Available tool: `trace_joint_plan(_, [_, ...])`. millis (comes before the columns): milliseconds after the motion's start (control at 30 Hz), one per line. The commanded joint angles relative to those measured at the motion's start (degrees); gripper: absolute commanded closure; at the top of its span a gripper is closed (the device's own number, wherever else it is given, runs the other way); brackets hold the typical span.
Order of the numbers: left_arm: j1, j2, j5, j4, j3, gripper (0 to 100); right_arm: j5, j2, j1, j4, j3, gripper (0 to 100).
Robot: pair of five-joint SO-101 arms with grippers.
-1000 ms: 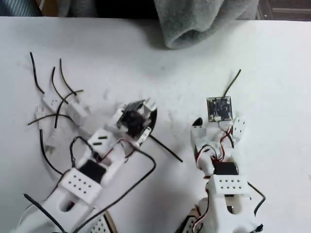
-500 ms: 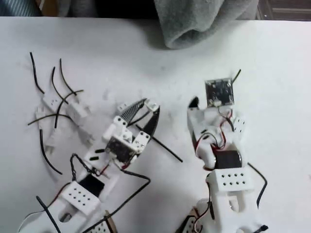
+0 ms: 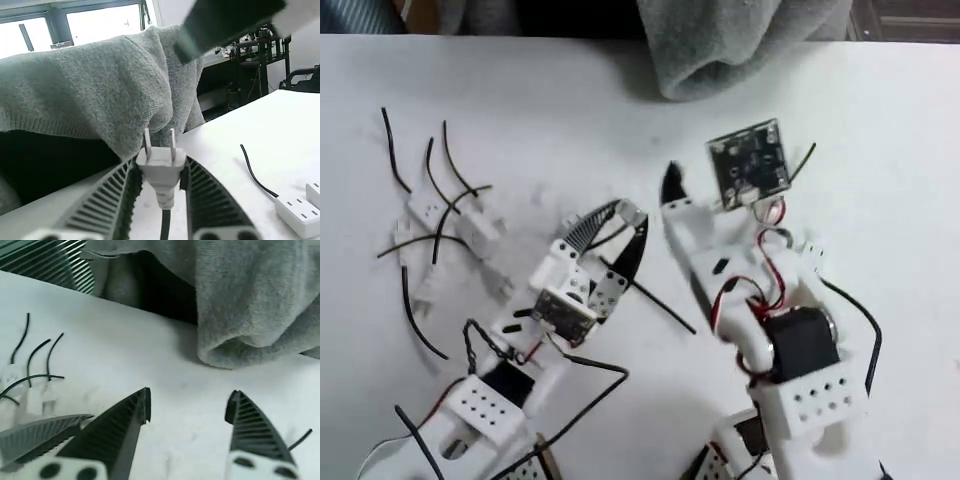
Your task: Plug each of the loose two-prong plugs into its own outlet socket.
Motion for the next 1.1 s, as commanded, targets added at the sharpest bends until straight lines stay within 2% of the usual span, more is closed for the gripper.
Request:
trace_joint_plan(0, [0.4,-1.1,0.8,-1.5,-0.2,98,0.6,-1.3,-6.9,2.9,-4.5,87.7])
trace_joint_plan(67, [0.2,-1.0,0.8,-1.5,-0.2,98,1.8,-0.7,-9.8,2.9,-4.4,92.8])
trace_joint_plan(200, [0.1,-1.1,0.8,-1.5,-0.2,98,12.6,-0.7,-13.8,1.7,-0.9,95.0])
trace_joint_plan(333, [0.1,-1.1,0.8,-1.5,-0.2,98,13.8,-0.7,-14.2,-2.0,3.7,95.0])
trace_joint_plan(800, [0.0,-1.3,0.8,-1.5,-0.2,98,13.9,-0.7,-2.0,-19.6,17.3,95.0])
trace_joint_plan(1067, [0.0,-1.3,0.8,-1.5,-0.2,98,14.0,-0.7,0.9,-21.8,18.5,94.9])
